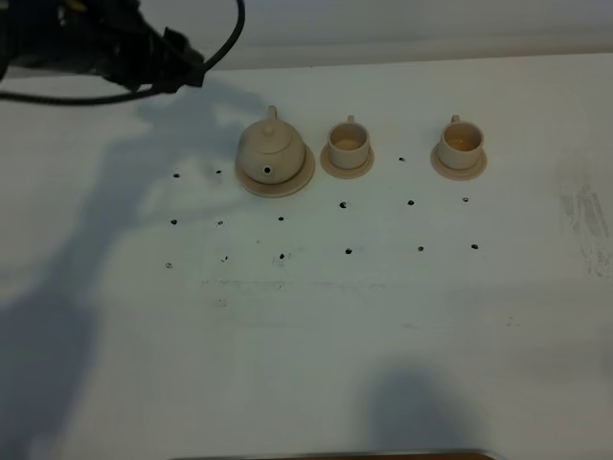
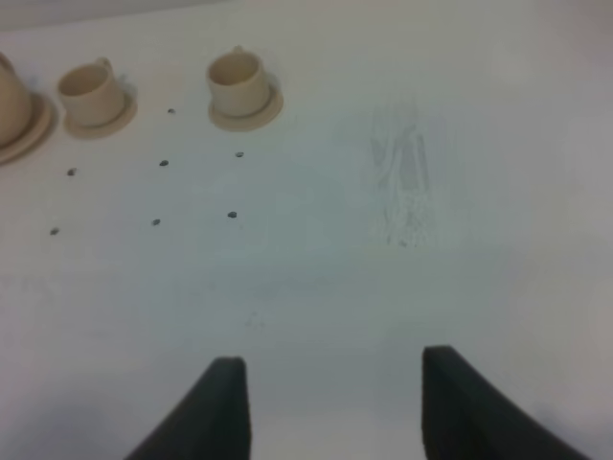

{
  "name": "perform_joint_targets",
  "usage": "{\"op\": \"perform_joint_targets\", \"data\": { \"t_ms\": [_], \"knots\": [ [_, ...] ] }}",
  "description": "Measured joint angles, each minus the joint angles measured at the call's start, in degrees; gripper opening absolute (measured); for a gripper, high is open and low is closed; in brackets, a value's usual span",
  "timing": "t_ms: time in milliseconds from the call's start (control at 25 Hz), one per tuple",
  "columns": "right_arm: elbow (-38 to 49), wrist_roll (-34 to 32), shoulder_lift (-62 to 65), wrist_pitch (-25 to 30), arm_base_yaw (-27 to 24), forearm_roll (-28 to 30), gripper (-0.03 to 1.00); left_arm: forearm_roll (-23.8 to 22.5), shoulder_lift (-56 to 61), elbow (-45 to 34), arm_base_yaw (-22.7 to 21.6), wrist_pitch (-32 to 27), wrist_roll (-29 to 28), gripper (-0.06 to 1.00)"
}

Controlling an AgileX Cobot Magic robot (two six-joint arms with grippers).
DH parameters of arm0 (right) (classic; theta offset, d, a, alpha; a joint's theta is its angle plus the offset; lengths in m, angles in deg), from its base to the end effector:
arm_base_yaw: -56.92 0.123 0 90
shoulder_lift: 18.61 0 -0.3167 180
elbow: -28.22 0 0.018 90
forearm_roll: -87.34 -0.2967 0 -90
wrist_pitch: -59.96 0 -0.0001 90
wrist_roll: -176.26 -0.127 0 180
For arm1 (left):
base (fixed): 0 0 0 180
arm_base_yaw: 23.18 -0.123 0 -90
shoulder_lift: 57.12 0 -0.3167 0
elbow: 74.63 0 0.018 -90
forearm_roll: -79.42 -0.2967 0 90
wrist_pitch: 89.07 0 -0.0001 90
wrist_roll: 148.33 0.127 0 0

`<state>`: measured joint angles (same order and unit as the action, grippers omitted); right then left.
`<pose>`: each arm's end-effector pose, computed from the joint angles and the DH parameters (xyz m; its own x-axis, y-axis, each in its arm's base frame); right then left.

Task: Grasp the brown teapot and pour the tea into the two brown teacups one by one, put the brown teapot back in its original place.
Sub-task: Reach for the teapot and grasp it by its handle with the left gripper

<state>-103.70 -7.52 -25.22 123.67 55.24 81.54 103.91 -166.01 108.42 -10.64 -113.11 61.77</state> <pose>0.0288 0.0107 0.2856 -0.4763 0.1243 -0.8705 0.0022 0.9901 0.1402 0.4752 -0.1277 0.2820 -0.5500 0.2543 -0.7955 0.4195 0.9077 0.0002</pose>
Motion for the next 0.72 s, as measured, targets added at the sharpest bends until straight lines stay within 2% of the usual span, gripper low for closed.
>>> {"op": "perform_joint_targets", "data": {
  "t_ms": [200, 480, 720],
  "knots": [
    [0.0, 0.0, 0.0, -0.01, 0.0, 0.0, 0.42, 0.06, -10.05, 12.79, 0.68, -6.0, -5.36, 0.51],
    [0.0, 0.0, 0.0, -0.06, 0.0, -0.05, 0.41, -0.34, -22.23, 28.22, 2.72, -10.61, -13.01, 0.5],
    [0.0, 0.0, 0.0, -0.06, 0.0, -0.05, 0.41, -4.08, -30.96, 39.29, 4.7, -15.42, -17.17, 0.5]
  ]
}}
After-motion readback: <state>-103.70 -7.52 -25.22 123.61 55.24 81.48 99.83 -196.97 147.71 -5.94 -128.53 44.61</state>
